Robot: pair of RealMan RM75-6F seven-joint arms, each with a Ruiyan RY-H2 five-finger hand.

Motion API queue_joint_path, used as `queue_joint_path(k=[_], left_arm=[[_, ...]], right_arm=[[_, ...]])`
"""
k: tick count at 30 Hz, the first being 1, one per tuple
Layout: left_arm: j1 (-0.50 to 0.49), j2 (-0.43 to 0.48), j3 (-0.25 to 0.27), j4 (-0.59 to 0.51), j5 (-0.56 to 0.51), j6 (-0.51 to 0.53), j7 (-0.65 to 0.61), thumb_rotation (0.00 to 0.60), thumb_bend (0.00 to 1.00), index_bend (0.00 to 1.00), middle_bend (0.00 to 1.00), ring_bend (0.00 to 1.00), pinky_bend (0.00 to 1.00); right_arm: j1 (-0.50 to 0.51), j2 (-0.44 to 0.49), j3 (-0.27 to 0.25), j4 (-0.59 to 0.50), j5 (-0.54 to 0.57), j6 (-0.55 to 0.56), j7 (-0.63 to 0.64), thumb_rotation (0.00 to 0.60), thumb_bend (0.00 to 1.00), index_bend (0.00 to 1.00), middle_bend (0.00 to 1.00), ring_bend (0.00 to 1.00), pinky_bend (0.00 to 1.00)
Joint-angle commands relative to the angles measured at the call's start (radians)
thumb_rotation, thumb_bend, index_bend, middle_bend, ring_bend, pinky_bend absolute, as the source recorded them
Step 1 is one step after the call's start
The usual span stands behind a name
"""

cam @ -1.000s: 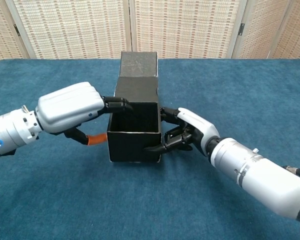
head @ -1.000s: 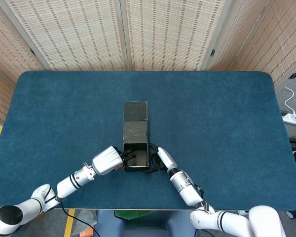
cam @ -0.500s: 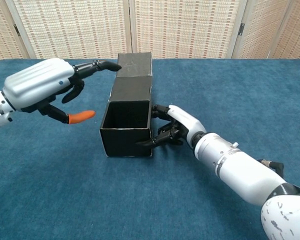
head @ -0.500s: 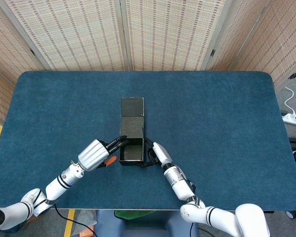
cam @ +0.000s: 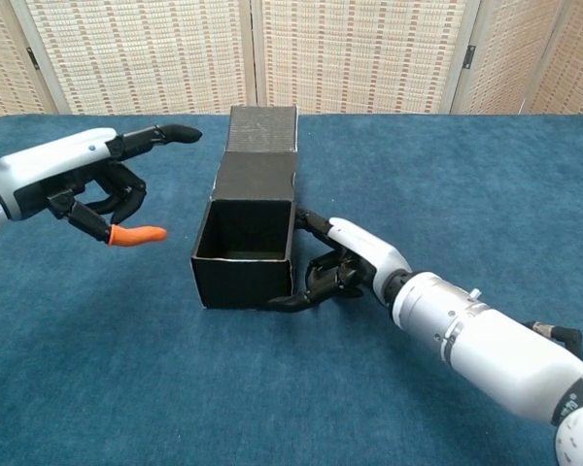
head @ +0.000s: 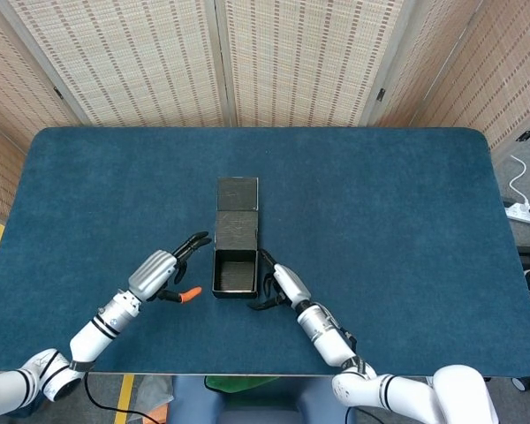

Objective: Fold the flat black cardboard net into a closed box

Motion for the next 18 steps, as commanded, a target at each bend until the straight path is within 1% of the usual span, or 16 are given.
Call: queue_joint_path(k=[1, 4, 7, 9, 10, 15, 18], left_arm=[[-0.019, 0.022, 0.007, -0.019, -0.03, -0.117, -0.137, 0.6, 0.28, 0.0, 0.02, 0.71, 0.94], [-0.035, 0.017, 0.011, -0.008, -0.039, -0.181, -0.202, 0.6, 0.25, 0.0, 0.0, 0.69, 0.94], [-0.04, 0.014, 0.012, -0.001, -0.04, -0.198, -0.214, 0.6, 0.25, 0.0, 0.0, 0.67, 0.94], [-0.06, -0.005, 0.021, 0.027, -0.045, -0.264, -0.228, 0.6, 0.24, 0.0, 0.0, 0.66, 0.93], [-0.066, -0.015, 0.018, 0.037, -0.049, -0.28, -0.24, 0.6, 0.23, 0.0, 0.0, 0.65, 0.93], [-0.088, -0.078, -0.003, 0.121, -0.065, -0.337, -0.29, 0.6, 0.23, 0.0, 0.0, 0.65, 0.93], [-0.105, -0.104, -0.012, 0.154, -0.069, -0.373, -0.351, 0.6, 0.23, 0.0, 0.0, 0.65, 0.93]], right_arm=[[-0.014, 0.03, -0.017, -0.042, -0.008, 0.004, -0.01, 0.6, 0.0, 0.0, 0.01, 0.64, 1.0], [-0.026, 0.051, -0.026, -0.073, -0.006, 0.007, -0.022, 0.6, 0.0, 0.0, 0.01, 0.64, 1.0], [-0.028, 0.058, -0.028, -0.082, -0.004, 0.005, -0.024, 0.6, 0.0, 0.0, 0.02, 0.64, 1.0], [-0.046, 0.079, -0.032, -0.101, 0.0, 0.024, -0.035, 0.6, 0.0, 0.0, 0.02, 0.64, 1.0], [-0.054, 0.092, -0.034, -0.113, 0.0, 0.031, -0.039, 0.6, 0.0, 0.0, 0.02, 0.64, 1.0], [-0.094, 0.19, -0.026, -0.222, -0.003, 0.082, -0.042, 0.6, 0.0, 0.0, 0.04, 0.64, 1.0], [-0.109, 0.257, -0.009, -0.304, -0.019, 0.118, -0.039, 0.6, 0.0, 0.0, 0.06, 0.64, 1.0]])
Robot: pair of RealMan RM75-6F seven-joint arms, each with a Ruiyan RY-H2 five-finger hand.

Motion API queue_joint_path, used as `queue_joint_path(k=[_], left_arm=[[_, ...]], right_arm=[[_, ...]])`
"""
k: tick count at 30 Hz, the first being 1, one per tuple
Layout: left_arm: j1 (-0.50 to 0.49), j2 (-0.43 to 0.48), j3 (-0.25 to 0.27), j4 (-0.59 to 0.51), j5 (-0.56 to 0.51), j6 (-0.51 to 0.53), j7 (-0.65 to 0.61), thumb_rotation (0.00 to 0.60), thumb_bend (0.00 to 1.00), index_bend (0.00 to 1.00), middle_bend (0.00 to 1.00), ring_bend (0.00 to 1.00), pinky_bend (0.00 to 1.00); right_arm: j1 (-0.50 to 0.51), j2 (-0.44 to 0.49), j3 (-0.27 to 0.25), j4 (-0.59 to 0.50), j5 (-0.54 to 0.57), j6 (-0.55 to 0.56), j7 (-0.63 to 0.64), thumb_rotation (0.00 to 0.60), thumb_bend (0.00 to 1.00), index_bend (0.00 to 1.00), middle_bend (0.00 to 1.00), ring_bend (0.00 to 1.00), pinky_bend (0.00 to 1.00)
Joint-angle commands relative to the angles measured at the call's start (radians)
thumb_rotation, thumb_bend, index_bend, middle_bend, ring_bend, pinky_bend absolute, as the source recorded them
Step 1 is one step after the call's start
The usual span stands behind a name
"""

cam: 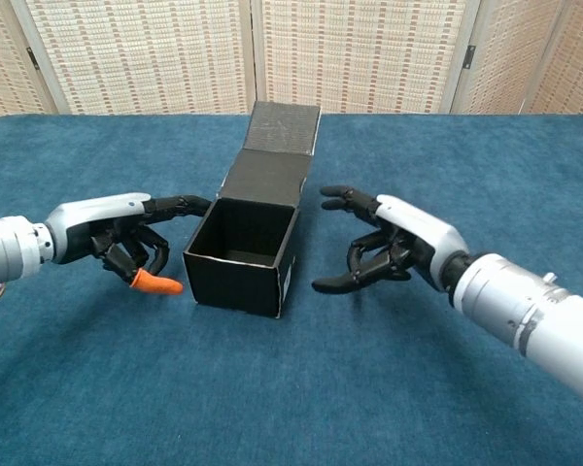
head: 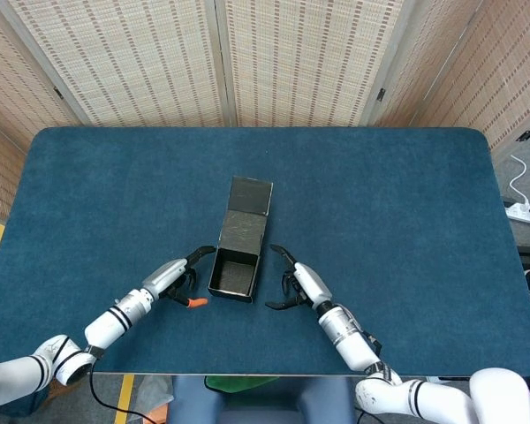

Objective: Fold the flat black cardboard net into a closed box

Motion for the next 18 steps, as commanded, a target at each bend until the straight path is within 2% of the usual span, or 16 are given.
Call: queue_joint_path(k=[1, 7, 18], left_arm=[[-0.029, -0.043, -0.015, 0.051, -0.006, -0.051, -0.082, 0.6, 0.23, 0.0, 0.0, 0.65, 0.93], [-0.049, -0.082, -0.014, 0.106, 0.024, -0.059, -0.184, 0.6, 0.23, 0.0, 0.0, 0.65, 0.93], [-0.076, -0.14, 0.012, 0.194, 0.075, -0.05, -0.338, 0.6, 0.23, 0.01, 0.02, 0.65, 0.93]], right_arm=[[-0.027, 0.095, 0.027, -0.111, -0.017, 0.054, 0.0, 0.6, 0.0, 0.0, 0.06, 0.64, 1.0], [-0.024, 0.186, 0.069, -0.226, 0.005, 0.063, -0.032, 0.6, 0.0, 0.0, 0.08, 0.64, 1.0], [-0.027, 0.21, 0.086, -0.26, 0.062, 0.067, -0.058, 0.6, 0.0, 0.0, 0.1, 0.64, 1.0]])
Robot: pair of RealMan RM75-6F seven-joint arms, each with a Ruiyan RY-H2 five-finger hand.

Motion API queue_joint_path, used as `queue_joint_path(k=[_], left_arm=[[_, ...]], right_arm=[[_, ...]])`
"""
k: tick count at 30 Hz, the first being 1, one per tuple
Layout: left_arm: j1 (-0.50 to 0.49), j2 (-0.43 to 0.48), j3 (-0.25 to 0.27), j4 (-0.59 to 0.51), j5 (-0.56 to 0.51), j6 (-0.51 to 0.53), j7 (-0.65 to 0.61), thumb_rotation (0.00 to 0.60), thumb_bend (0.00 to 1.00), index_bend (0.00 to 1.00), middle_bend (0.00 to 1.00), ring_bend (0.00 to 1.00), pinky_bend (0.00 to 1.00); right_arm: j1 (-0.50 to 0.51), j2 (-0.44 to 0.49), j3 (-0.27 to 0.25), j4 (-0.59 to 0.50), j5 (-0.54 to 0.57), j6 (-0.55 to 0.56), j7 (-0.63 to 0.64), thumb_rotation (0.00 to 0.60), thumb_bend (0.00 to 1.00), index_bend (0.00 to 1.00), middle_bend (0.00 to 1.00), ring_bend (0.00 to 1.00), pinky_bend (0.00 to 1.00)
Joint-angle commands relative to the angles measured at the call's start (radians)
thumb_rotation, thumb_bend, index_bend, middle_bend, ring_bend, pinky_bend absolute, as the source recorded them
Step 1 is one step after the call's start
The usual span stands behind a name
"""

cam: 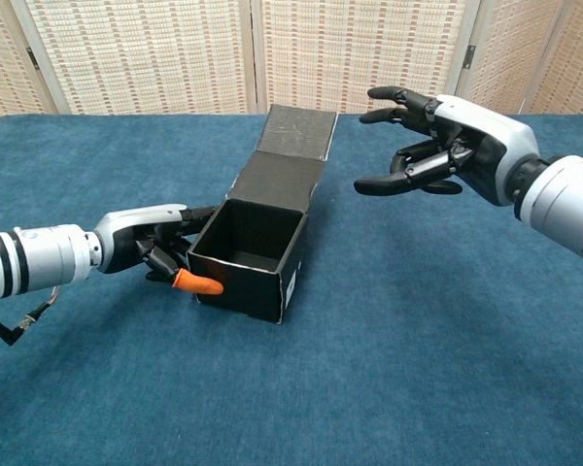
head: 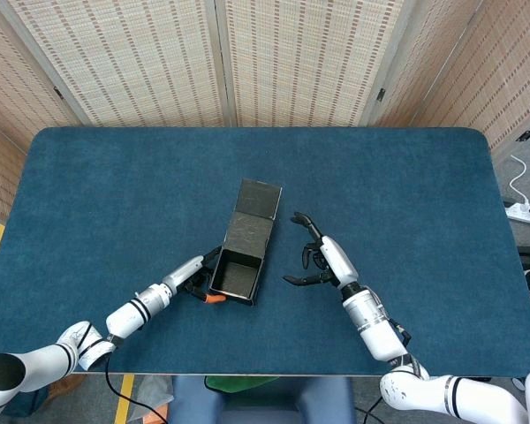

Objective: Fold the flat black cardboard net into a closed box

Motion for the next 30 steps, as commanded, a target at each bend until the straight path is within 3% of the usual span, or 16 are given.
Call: queue_joint_path(k=[1, 4, 7, 11, 19, 25, 30], left_arm=[[-0.007, -0.02, 0.007, 0.024, 0.006, -0.001, -0.03, 0.6, 0.23, 0.04, 0.05, 0.65, 0.93], [-0.006, -0.04, 0.004, 0.046, -0.002, -0.002, -0.053, 0.6, 0.23, 0.17, 0.15, 0.66, 0.93], [0.004, -0.053, -0.005, 0.057, -0.016, 0.008, -0.064, 0.6, 0.23, 0.35, 0.32, 0.67, 0.93], [0.03, -0.049, -0.018, 0.046, -0.035, 0.046, -0.027, 0.6, 0.23, 0.46, 0.45, 0.67, 0.93], [0.077, 0.036, -0.038, -0.087, -0.061, 0.112, 0.083, 0.6, 0.23, 0.49, 0.47, 0.67, 0.93], [0.097, 0.087, -0.044, -0.199, -0.07, 0.134, 0.194, 0.6, 0.23, 0.49, 0.48, 0.68, 0.93], [0.098, 0.103, -0.051, -0.248, -0.088, 0.114, 0.27, 0.6, 0.23, 0.49, 0.48, 0.68, 0.93]], right_arm=[[-0.002, -0.001, 0.0, 0.0, 0.011, 0.0, 0.002, 0.6, 0.0, 0.0, 0.1, 0.64, 1.0], [-0.006, -0.004, -0.001, 0.005, 0.035, -0.006, 0.004, 0.6, 0.0, 0.0, 0.12, 0.64, 1.0], [-0.004, -0.003, -0.005, 0.019, 0.083, -0.043, -0.004, 0.6, 0.0, 0.0, 0.13, 0.64, 1.0], [0.028, -0.012, 0.014, 0.065, 0.194, -0.146, -0.008, 0.6, 0.0, 0.0, 0.17, 0.64, 1.0], [0.177, -0.137, 0.121, 0.238, 0.418, -0.29, -0.058, 0.6, 0.0, 0.11, 0.22, 0.64, 1.0], [0.326, -0.291, 0.219, 0.42, 0.523, -0.294, -0.122, 0.6, 0.0, 0.2, 0.28, 0.64, 1.0], [0.418, -0.348, 0.323, 0.481, 0.565, -0.296, -0.113, 0.6, 0.0, 0.21, 0.29, 0.64, 1.0]])
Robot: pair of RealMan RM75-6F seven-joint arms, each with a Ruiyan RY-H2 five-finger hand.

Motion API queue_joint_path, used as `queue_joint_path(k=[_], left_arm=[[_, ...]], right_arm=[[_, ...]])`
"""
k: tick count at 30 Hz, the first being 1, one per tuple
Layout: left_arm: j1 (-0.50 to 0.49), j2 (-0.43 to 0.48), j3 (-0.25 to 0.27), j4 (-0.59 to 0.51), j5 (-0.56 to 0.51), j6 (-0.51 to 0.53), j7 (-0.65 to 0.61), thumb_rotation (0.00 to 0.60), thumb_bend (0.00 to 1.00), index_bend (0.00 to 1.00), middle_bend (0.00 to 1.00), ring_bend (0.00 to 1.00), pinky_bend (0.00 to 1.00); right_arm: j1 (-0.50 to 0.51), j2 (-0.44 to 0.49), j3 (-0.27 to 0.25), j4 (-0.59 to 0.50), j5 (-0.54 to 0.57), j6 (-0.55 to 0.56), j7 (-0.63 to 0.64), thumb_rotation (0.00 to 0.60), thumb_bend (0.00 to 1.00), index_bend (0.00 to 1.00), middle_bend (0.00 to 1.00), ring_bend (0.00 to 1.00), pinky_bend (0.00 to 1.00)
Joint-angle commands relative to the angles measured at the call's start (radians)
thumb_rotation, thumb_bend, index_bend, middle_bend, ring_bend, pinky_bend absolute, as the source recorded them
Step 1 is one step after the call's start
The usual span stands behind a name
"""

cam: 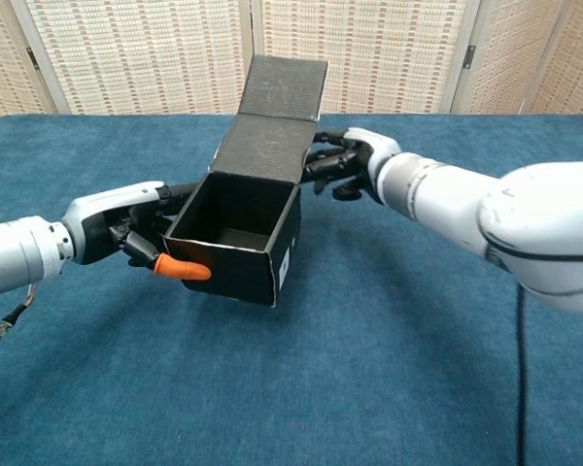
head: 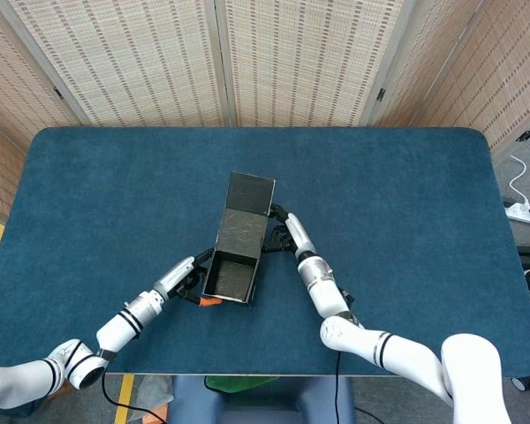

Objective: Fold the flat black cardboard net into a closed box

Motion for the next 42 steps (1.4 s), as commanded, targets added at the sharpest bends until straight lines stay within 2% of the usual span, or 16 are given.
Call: queue_joint_path(k=[1, 4, 8, 16, 19, 26, 29, 33, 36, 42], left_arm=[[0.003, 0.011, -0.01, -0.031, -0.021, -0.019, 0.045, 0.6, 0.23, 0.49, 0.48, 0.68, 0.93], [-0.004, 0.009, -0.013, -0.033, -0.035, -0.053, 0.057, 0.6, 0.23, 0.49, 0.48, 0.68, 0.93], [-0.009, -0.001, -0.022, -0.02, -0.061, -0.094, 0.076, 0.6, 0.23, 0.49, 0.48, 0.68, 0.93], [-0.012, -0.034, -0.072, -0.005, -0.163, -0.173, 0.148, 0.6, 0.23, 0.48, 0.48, 0.68, 0.92], [-0.009, -0.048, -0.091, 0.005, -0.205, -0.191, 0.191, 0.6, 0.23, 0.48, 0.48, 0.68, 0.92], [0.02, -0.089, -0.153, -0.002, -0.354, -0.177, 0.358, 0.6, 0.23, 0.41, 0.46, 0.7, 0.92], [0.035, -0.099, -0.171, -0.026, -0.413, -0.141, 0.469, 0.6, 0.23, 0.34, 0.42, 0.72, 0.92], [0.047, -0.101, -0.187, -0.073, -0.477, -0.107, 0.599, 0.6, 0.22, 0.21, 0.33, 0.73, 0.91], [0.052, -0.103, -0.198, -0.104, -0.516, -0.09, 0.678, 0.6, 0.22, 0.18, 0.31, 0.73, 0.9], [0.055, -0.098, -0.212, -0.137, -0.561, -0.099, 0.757, 0.6, 0.22, 0.16, 0.29, 0.73, 0.9]], right_arm=[[0.07, -0.044, 0.093, 0.031, 0.042, -0.01, 0.007, 0.6, 0.0, 0.21, 0.29, 0.64, 1.0], [0.073, -0.014, 0.123, -0.027, 0.023, -0.025, 0.029, 0.6, 0.0, 0.21, 0.3, 0.64, 1.0], [0.042, 0.045, 0.105, -0.141, 0.0, -0.051, 0.03, 0.6, 0.0, 0.21, 0.32, 0.65, 1.0], [0.013, 0.169, -0.036, -0.337, -0.024, -0.143, -0.06, 0.6, 0.0, 0.21, 0.35, 0.67, 1.0], [0.008, 0.202, -0.076, -0.372, -0.055, -0.115, -0.109, 0.6, 0.0, 0.21, 0.35, 0.67, 1.0], [0.015, 0.166, -0.165, -0.33, -0.179, 0.082, -0.289, 0.6, 0.0, 0.21, 0.36, 0.68, 1.0], [0.025, 0.138, -0.182, -0.297, -0.21, 0.135, -0.348, 0.6, 0.0, 0.21, 0.37, 0.69, 1.0], [0.043, 0.099, -0.197, -0.255, -0.213, 0.159, -0.413, 0.6, 0.0, 0.21, 0.37, 0.7, 1.0], [0.051, 0.083, -0.207, -0.25, -0.215, 0.157, -0.441, 0.6, 0.0, 0.21, 0.37, 0.7, 1.0], [0.042, 0.078, -0.235, -0.231, -0.276, 0.19, -0.47, 0.6, 0.0, 0.21, 0.36, 0.7, 1.0]])
